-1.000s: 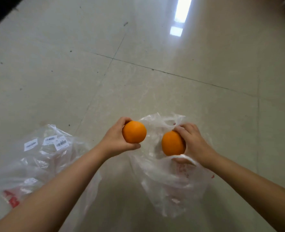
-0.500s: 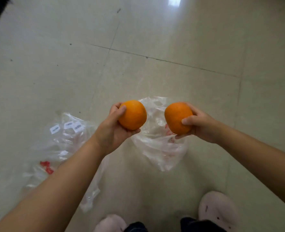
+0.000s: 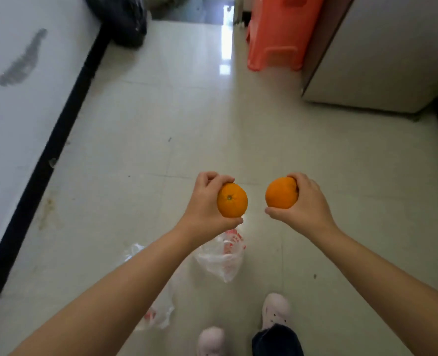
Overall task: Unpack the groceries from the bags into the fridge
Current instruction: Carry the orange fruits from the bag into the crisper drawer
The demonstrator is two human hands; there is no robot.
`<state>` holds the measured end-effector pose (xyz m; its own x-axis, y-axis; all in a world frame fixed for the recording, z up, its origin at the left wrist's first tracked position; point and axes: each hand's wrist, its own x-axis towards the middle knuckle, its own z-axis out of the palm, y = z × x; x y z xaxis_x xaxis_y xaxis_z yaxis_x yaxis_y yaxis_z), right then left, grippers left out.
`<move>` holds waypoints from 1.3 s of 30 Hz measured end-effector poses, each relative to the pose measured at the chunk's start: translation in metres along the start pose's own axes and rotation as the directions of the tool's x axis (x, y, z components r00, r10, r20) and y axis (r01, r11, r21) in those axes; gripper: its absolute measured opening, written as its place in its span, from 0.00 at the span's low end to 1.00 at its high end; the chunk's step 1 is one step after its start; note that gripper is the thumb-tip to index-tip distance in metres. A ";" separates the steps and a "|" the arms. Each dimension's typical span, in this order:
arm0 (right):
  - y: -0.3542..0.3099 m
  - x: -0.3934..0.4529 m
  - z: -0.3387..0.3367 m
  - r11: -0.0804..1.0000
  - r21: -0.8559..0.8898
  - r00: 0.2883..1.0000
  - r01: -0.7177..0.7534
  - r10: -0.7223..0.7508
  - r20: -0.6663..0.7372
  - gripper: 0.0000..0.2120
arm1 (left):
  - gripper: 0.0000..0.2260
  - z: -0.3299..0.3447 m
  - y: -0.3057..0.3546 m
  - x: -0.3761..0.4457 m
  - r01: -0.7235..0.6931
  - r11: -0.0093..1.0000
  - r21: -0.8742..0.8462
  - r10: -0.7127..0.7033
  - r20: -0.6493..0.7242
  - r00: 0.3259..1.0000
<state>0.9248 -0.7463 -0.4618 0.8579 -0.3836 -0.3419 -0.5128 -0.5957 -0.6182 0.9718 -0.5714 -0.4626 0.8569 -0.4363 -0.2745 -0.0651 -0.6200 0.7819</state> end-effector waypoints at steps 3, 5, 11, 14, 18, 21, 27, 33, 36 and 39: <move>-0.049 -0.010 -0.085 0.998 -0.031 0.985 0.051 -0.055 -0.166 0.38 | 0.33 -0.036 0.094 0.012 -0.139 0.989 0.048 0.141 -0.032 0.990; -0.076 -0.021 -0.142 0.996 -0.016 0.954 0.086 -0.088 -0.288 0.38 | 0.33 -0.057 0.160 0.018 -0.242 0.969 0.048 0.245 -0.069 0.967; -0.118 -0.054 -0.308 0.992 -0.021 0.826 0.128 -0.119 -0.551 0.38 | 0.33 -0.086 0.337 0.039 -0.496 0.860 0.122 0.508 -0.118 0.853; -0.116 -0.061 -0.384 0.991 -0.036 0.770 0.127 -0.122 -0.627 0.38 | 0.32 -0.083 0.417 0.054 -0.550 0.825 0.130 0.565 -0.137 0.814; -0.096 -0.047 -0.483 0.990 -0.077 0.700 0.116 -0.137 -0.701 0.37 | 0.35 -0.066 0.516 0.083 -0.603 0.783 0.152 0.622 -0.161 0.766; -0.077 -0.017 -0.563 0.982 -0.168 0.704 0.088 -0.180 -0.687 0.40 | 0.35 -0.048 0.584 0.114 -0.641 0.748 0.174 0.664 -0.156 0.732; -0.054 0.052 -0.711 0.969 -0.222 0.677 0.107 -0.234 -0.697 0.40 | 0.31 -0.029 0.712 0.200 -0.625 0.747 0.228 0.665 -0.241 0.707; -0.063 0.127 -0.812 0.937 -0.301 0.630 0.177 -0.342 -0.697 0.40 | 0.31 -0.031 0.799 0.291 -0.537 0.742 0.401 0.662 -0.318 0.678; -0.073 0.176 -0.853 0.918 -0.340 0.604 0.205 -0.392 -0.694 0.40 | 0.28 -0.035 0.834 0.336 -0.476 0.745 0.468 0.643 -0.314 0.698; -0.088 0.225 -0.892 0.903 -0.376 0.590 0.209 -0.423 -0.688 0.40 | 0.28 -0.046 0.873 0.383 -0.462 0.743 0.485 0.639 -0.306 0.706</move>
<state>1.1334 -1.4095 0.1468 0.6998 -0.4595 0.5470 -0.2962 -0.8834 -0.3631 1.2666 -1.2498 0.1402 0.7198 -0.5046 0.4768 -0.6921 -0.5754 0.4358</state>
